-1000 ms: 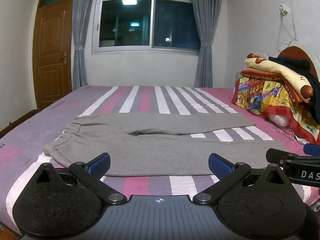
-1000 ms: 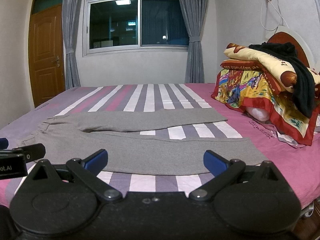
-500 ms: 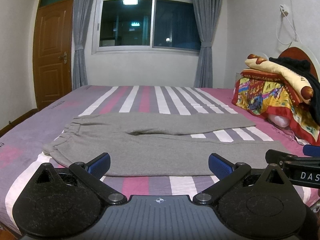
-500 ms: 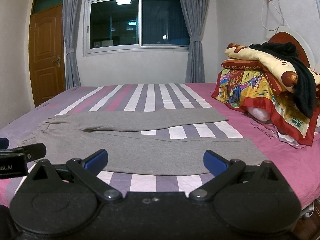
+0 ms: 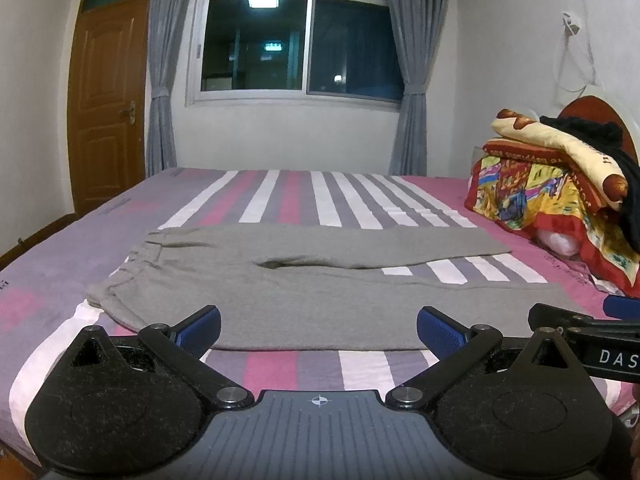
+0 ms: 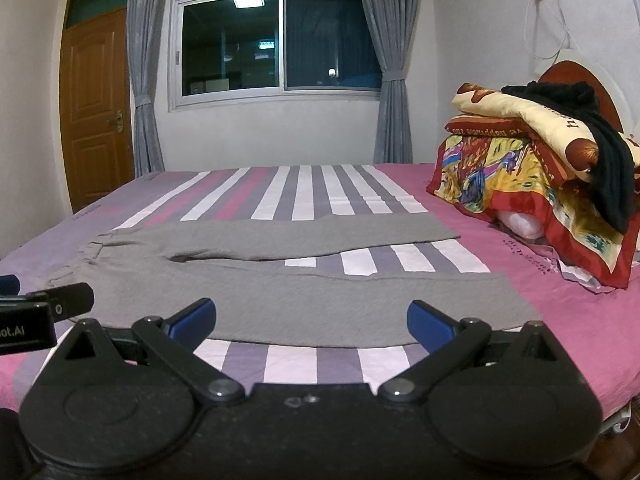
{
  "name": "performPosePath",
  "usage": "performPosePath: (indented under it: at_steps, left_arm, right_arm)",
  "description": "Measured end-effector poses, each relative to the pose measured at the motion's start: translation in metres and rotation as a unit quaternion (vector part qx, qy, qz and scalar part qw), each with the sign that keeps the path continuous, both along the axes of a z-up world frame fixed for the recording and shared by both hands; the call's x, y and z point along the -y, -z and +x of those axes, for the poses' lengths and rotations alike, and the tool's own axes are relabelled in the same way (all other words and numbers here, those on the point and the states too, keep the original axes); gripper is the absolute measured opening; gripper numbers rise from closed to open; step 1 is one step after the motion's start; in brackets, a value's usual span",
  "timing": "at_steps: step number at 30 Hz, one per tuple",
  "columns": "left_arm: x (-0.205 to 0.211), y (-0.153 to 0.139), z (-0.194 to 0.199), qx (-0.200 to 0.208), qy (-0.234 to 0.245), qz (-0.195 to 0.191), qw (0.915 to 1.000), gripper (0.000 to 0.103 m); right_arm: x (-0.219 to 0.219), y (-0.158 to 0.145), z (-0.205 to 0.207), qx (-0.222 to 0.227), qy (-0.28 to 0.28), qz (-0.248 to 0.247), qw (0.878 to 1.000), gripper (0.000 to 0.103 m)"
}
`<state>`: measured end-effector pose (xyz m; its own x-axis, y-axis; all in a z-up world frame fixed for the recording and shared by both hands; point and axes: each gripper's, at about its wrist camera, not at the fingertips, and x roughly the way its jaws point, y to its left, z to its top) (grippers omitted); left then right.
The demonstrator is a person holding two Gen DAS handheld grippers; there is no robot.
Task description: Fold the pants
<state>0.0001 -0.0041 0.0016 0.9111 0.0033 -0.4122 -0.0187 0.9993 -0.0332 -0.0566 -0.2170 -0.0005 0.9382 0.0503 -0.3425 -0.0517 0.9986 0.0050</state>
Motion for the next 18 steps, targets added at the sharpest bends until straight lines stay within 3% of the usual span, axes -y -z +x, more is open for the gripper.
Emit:
performPosePath:
  at_steps: [6,10,12,14,15,17,18]
  left_arm:
    - [-0.005,0.003,0.015,-0.025,0.000,-0.016,0.9995,0.103]
    - [-0.015,-0.004,0.043,-0.002,0.008,-0.043,0.9990,0.103]
    - [-0.012,-0.012,0.058,0.018,0.019,-0.032,0.9992,0.103]
    - [-0.013,-0.021,0.076,0.021,0.018,-0.053,0.9982,0.103]
    - [-0.015,-0.027,0.085,0.028,0.021,-0.085,0.9958,0.103]
    - [-0.016,-0.037,0.115,0.031,0.035,-0.090,0.9948,0.103]
    - [-0.020,-0.044,0.131,0.033,0.038,-0.116,0.9920,0.103]
  right_arm:
    - [0.003,0.003,0.001,-0.003,-0.010,0.006,1.000,0.102]
    - [0.010,-0.008,0.014,0.012,-0.040,0.010,0.999,0.102]
    - [0.016,-0.019,0.027,0.020,-0.047,0.012,0.999,0.102]
    - [0.022,-0.032,0.043,0.033,-0.051,0.012,0.998,0.102]
    - [0.024,-0.038,0.053,0.036,-0.056,0.011,0.998,0.102]
    - [0.027,-0.049,0.076,0.039,-0.068,0.003,0.997,0.102]
    - [0.028,-0.054,0.087,0.042,-0.074,0.000,0.996,0.102]
